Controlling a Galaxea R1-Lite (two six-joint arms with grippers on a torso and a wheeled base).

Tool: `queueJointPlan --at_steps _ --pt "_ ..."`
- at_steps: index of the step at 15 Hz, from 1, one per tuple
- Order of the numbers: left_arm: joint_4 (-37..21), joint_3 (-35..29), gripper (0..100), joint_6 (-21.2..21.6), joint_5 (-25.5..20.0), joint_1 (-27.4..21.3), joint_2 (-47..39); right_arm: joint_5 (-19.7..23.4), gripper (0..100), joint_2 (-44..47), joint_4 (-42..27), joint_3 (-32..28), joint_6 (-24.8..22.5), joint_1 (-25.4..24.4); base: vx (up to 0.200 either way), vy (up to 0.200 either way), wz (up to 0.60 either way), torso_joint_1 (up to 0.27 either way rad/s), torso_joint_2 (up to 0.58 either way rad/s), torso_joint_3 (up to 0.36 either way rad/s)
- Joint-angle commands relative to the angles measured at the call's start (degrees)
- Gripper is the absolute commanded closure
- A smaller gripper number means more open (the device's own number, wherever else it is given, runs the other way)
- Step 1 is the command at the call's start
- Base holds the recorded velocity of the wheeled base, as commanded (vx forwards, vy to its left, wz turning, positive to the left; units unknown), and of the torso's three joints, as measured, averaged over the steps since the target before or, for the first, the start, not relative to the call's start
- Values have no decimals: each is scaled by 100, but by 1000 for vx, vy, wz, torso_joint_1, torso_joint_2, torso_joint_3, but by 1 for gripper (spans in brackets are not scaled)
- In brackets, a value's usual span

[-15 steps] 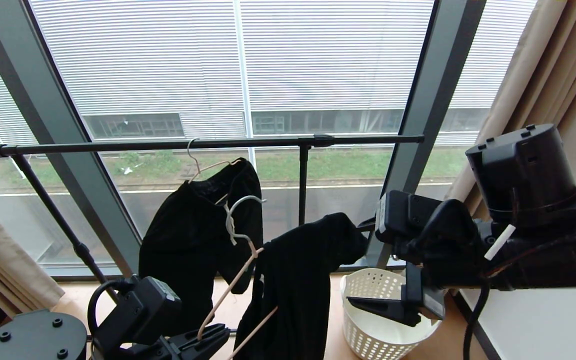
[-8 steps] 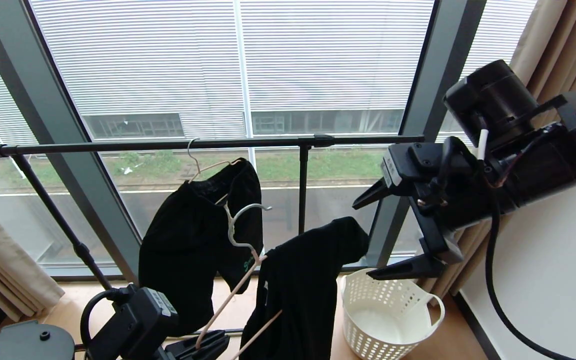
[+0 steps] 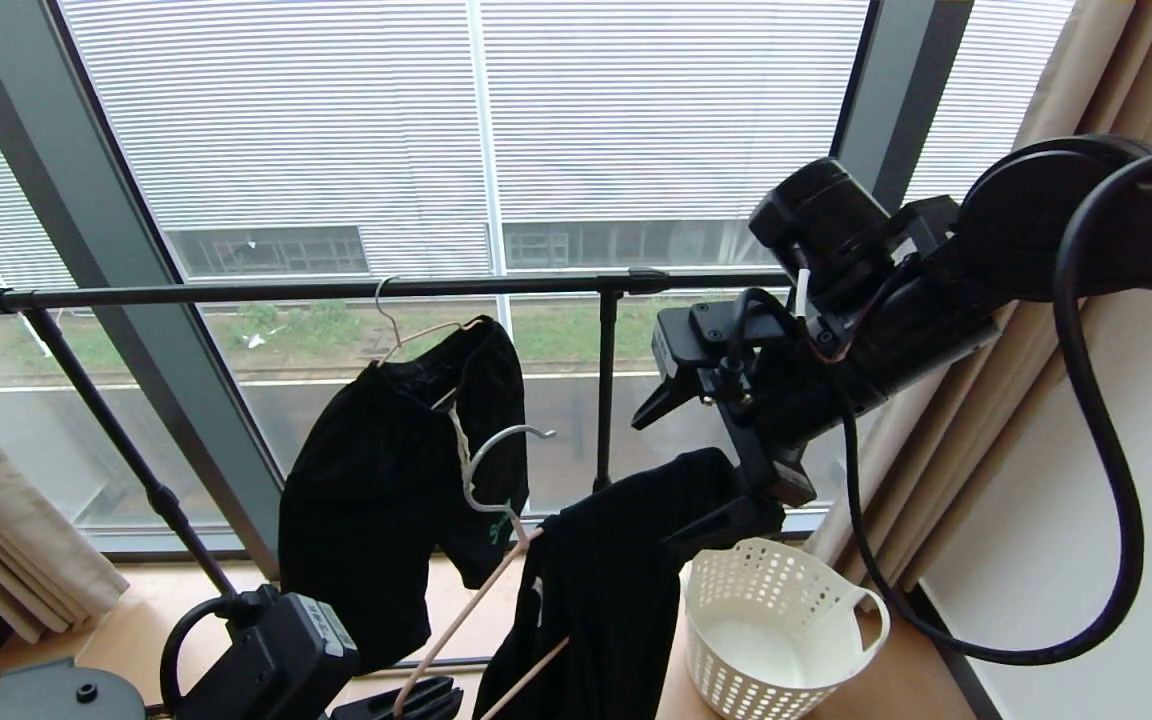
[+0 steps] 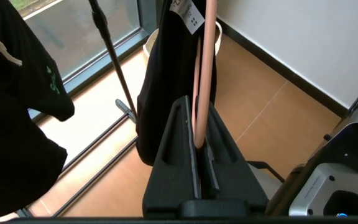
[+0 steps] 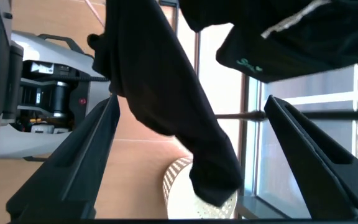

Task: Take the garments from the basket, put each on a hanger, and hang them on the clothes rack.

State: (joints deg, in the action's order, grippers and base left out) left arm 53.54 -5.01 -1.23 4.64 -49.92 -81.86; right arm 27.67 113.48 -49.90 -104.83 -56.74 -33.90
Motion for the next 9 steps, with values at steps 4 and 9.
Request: queueJointPlan --at_steps 4,9 --pt "7 18 100 0 1 -88 39 -7 0 376 6 -20 -66 -178 0 0 0 0 0 0" --pt "-2 106 100 211 1 -211 170 -7 0 561 6 -55 -75 -319 0 0 0 0 0 0"
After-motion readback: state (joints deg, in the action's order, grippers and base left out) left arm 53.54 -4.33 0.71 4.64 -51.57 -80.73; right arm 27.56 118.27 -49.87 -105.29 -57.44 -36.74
